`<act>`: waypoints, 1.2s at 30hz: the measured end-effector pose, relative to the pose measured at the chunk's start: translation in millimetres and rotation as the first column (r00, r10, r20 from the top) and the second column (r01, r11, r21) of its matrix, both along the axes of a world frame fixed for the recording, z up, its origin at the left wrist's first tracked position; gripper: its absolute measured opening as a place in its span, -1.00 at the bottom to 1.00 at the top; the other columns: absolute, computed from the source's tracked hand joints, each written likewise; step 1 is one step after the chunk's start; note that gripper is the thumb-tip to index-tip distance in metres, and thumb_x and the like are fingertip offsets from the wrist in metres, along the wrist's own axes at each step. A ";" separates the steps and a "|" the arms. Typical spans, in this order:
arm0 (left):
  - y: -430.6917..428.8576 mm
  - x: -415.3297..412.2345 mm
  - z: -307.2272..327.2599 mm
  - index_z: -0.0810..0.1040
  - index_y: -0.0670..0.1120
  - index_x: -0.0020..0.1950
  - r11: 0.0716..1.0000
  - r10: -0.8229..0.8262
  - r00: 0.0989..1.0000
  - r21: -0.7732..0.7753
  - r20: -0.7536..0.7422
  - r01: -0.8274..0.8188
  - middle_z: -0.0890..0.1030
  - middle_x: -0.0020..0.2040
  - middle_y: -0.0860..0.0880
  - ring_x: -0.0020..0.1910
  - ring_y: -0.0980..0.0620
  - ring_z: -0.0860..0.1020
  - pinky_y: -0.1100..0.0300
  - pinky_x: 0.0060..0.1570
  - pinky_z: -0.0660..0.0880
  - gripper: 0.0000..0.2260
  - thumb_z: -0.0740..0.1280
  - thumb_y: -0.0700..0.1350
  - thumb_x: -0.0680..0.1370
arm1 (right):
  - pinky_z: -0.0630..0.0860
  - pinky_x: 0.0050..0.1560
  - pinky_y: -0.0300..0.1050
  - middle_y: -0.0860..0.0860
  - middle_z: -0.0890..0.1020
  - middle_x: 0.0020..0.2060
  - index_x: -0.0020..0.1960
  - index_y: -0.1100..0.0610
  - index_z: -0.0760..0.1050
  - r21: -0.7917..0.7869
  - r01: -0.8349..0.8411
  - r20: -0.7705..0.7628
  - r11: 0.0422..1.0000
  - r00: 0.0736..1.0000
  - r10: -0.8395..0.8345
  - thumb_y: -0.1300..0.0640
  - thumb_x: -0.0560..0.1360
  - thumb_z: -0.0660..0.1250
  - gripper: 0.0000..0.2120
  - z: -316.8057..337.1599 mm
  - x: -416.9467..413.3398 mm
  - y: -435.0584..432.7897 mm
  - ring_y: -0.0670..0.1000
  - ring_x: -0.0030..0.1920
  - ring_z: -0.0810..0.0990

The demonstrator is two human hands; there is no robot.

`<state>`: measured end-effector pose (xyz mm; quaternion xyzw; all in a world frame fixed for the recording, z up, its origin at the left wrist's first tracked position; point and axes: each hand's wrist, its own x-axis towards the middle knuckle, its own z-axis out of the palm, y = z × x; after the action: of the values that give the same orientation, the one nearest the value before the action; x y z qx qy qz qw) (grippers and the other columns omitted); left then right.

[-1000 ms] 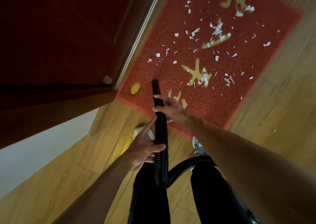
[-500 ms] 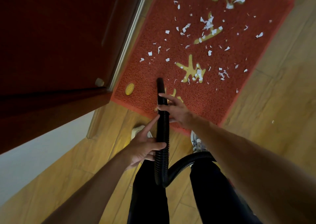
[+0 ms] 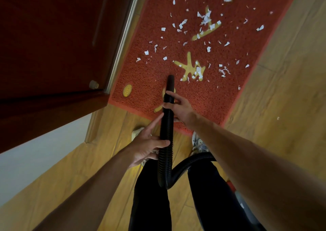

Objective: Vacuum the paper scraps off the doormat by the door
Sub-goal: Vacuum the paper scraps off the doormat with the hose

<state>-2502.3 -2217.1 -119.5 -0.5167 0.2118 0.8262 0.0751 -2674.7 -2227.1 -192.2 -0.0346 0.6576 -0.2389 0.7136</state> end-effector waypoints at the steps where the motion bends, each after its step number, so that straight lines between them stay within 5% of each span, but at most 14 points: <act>1: 1.5 -1.0 1.7 0.20 0.39 0.49 1.000 0.003 1.000 0.006 0.002 -0.003 0.71 -0.09 -0.13 -0.09 -0.10 0.69 0.02 -0.19 0.61 -0.22 0.39 -0.33 0.54 | 0.58 -0.28 -0.17 0.12 0.60 0.17 0.44 -0.06 0.38 0.008 0.004 0.006 1.000 1.000 -0.004 0.27 0.53 0.38 -0.46 0.1 -0.6 2.3 -0.01 -0.04 0.64; 14: 11.0 22.0 4.7 0.20 0.45 0.46 0.999 0.052 0.998 0.001 0.026 -0.052 0.67 0.11 -0.27 0.12 -0.30 0.64 -0.33 0.17 0.51 -0.22 0.42 -0.26 0.52 | 0.59 -0.21 -0.10 0.13 0.61 0.14 0.41 -0.06 0.43 0.031 -0.149 0.049 0.988 0.988 0.147 0.28 0.51 0.40 -0.47 -6.3 26.5 -10.6 0.02 -0.07 0.63; 21: 21.6 18.9 13.0 0.26 0.49 0.40 0.993 0.112 0.993 0.030 0.037 -0.113 0.62 0.16 -0.33 0.15 -0.33 0.61 -0.33 0.16 0.52 -0.21 0.43 -0.28 0.49 | 0.61 0.10 0.16 0.13 0.64 0.04 0.42 -0.07 0.42 -0.012 -0.178 0.044 0.984 0.983 0.178 0.25 0.51 0.41 -0.46 -4.2 25.2 0.2 0.11 0.00 0.65; 27: 1.2 2.8 2.1 0.19 0.43 0.48 0.999 0.048 0.999 -0.021 0.021 -0.048 0.69 0.03 -0.23 0.08 -0.28 0.66 -0.24 0.10 0.56 -0.22 0.40 -0.28 0.54 | 0.63 -0.27 -0.18 0.18 0.58 0.23 0.45 -0.04 0.37 -0.052 -0.088 0.018 0.995 0.996 0.089 0.27 0.52 0.39 -0.44 -5.6 6.8 -13.8 0.10 0.05 0.66; 32: -6.8 -21.4 -2.4 0.21 0.39 0.49 1.000 0.008 1.000 -0.007 0.019 -0.008 0.71 -0.10 -0.14 -0.04 -0.17 0.69 0.04 -0.23 0.59 -0.24 0.39 -0.30 0.54 | 0.59 -0.28 -0.22 0.13 0.57 0.22 0.46 -0.05 0.35 -0.047 -0.026 0.004 0.999 1.000 0.026 0.24 0.53 0.38 -0.44 -5.4 -21.7 -8.9 -0.01 -0.03 0.65; 36: -3.7 -40.3 0.0 0.25 0.40 0.47 0.999 -0.036 0.999 0.022 0.019 0.036 0.71 -0.05 -0.15 -0.07 -0.15 0.70 0.03 -0.24 0.61 -0.25 0.41 -0.29 0.53 | 0.58 -0.31 -0.26 0.09 0.57 0.21 0.49 -0.07 0.33 -0.027 0.032 0.018 0.999 0.999 -0.032 0.23 0.54 0.37 -0.43 -2.5 -40.7 5.1 -0.03 -0.03 0.65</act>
<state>-2542.6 -2220.8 -119.5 -0.5197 0.2113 0.8220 0.0977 -2715.4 -2222.0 -194.7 -0.0318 0.6484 -0.2594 0.7150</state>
